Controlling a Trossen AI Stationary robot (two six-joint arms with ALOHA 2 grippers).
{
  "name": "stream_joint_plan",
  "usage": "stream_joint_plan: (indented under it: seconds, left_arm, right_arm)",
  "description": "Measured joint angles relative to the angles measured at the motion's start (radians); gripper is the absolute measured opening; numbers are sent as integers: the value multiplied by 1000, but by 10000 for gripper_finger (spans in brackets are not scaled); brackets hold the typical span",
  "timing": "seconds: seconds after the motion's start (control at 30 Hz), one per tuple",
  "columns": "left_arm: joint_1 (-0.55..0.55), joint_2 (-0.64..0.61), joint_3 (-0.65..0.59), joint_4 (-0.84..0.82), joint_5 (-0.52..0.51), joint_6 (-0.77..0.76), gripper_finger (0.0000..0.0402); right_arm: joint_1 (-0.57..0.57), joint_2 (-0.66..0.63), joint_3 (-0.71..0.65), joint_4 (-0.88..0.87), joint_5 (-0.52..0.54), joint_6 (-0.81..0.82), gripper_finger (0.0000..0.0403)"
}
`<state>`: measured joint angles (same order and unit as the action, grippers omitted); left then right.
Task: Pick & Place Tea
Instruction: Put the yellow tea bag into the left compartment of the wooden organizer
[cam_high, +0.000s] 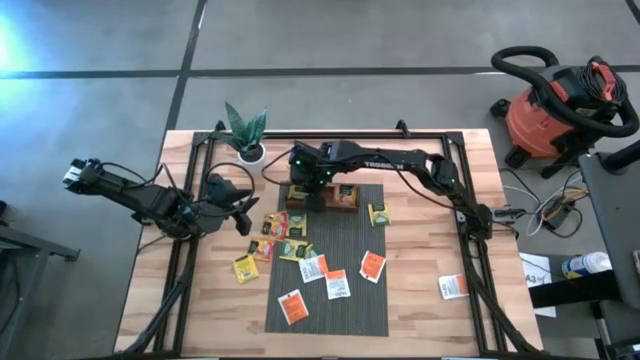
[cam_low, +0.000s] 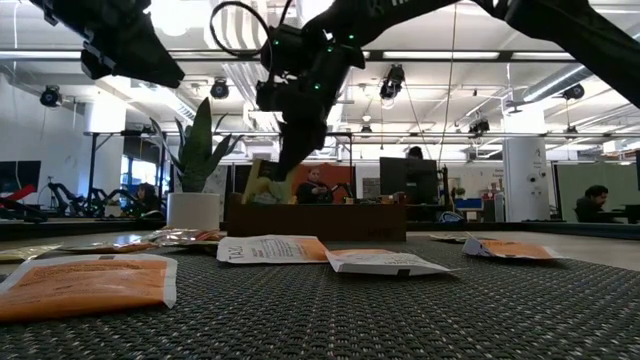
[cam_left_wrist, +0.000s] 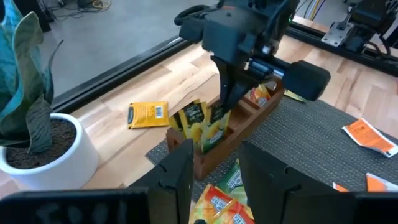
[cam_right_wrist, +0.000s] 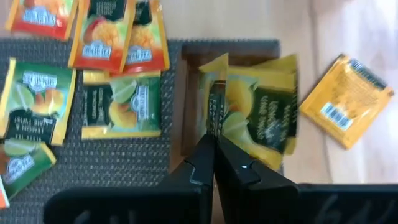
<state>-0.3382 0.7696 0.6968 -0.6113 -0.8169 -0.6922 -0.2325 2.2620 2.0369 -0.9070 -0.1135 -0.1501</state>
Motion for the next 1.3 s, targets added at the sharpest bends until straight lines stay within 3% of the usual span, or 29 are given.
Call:
stream_joint_plan:
  seconds: [0.67, 0.8, 0.97, 1.3]
  left_arm:
    - [0, 0, 0, -1, -21, -9, 122]
    - [0, 0, 0, -3, -21, -8, 122]
    - [0, 0, 0, -4, -20, 0, 122]
    - [0, 0, 0, -5, -20, 8, 122]
  right_arm:
    - [0, -1, -107, 232, 11, 0, 9]
    - [0, -1, -134, 231, 87, 6, 9]
    - [0, -1, -136, 241, 107, 57, 9]
    - [0, -2, -75, 241, 109, 73, 71]
